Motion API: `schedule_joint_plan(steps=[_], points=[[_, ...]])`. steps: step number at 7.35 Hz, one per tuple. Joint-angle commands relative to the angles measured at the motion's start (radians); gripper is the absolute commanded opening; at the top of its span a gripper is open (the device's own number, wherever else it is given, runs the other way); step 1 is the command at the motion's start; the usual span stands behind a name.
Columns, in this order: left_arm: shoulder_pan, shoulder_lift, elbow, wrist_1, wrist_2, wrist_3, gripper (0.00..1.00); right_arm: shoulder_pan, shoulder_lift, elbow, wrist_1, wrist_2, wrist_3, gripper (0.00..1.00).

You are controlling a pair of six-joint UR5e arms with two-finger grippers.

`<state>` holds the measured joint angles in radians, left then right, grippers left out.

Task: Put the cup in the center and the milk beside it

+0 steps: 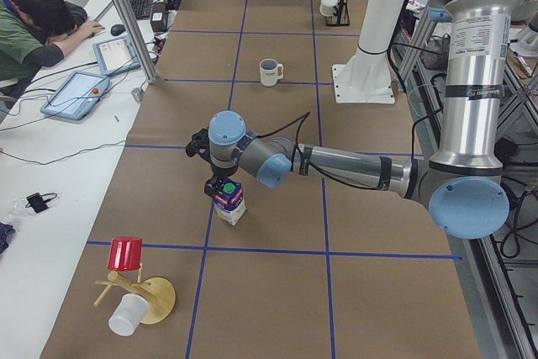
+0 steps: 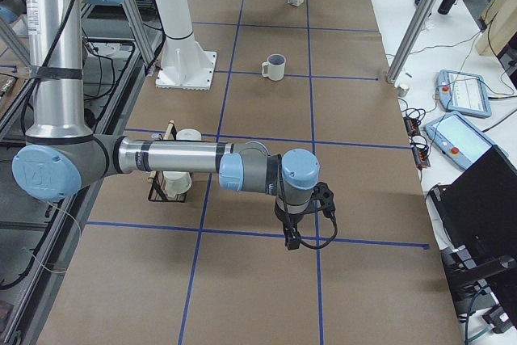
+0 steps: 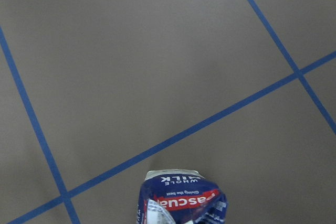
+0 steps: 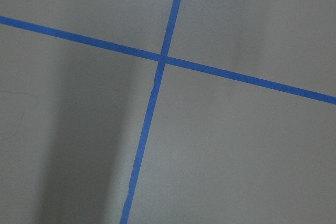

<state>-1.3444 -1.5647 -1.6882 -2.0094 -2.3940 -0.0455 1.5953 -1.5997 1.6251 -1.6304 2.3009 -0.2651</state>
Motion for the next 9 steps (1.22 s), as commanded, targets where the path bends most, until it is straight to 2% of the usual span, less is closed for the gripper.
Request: schedule_joint_plan(steps=[1, 2, 3, 4, 5, 6, 9], points=[[0.033, 0.003, 0.024, -0.009, 0.024, -0.001, 0.98, 0.0, 0.001, -0.001, 0.0, 0.0, 0.003, 1.0], [0.045, 0.003, 0.037, -0.014, 0.024, 0.001, 0.97, 0.0, 0.001, -0.001, 0.0, 0.0, 0.003, 1.0], [0.057, 0.003, 0.05, -0.041, 0.026, -0.002, 0.9, 0.0, 0.001, -0.001, 0.0, 0.0, 0.003, 1.0], [0.059, 0.002, 0.059, -0.048, 0.024, -0.005, 0.51, -0.001, 0.001, -0.001, 0.0, 0.0, 0.003, 1.0], [0.059, 0.0, 0.058, -0.048, 0.024, -0.01, 0.05, 0.0, 0.001, -0.002, 0.001, 0.0, 0.003, 1.0], [0.059, 0.0, 0.058, -0.049, 0.024, -0.01, 0.0, 0.0, 0.001, -0.001, 0.001, 0.0, 0.003, 1.0], [0.056, -0.005, 0.039, -0.048, 0.013, -0.014, 0.0, 0.0, 0.0, -0.002, 0.001, 0.0, 0.003, 1.0]])
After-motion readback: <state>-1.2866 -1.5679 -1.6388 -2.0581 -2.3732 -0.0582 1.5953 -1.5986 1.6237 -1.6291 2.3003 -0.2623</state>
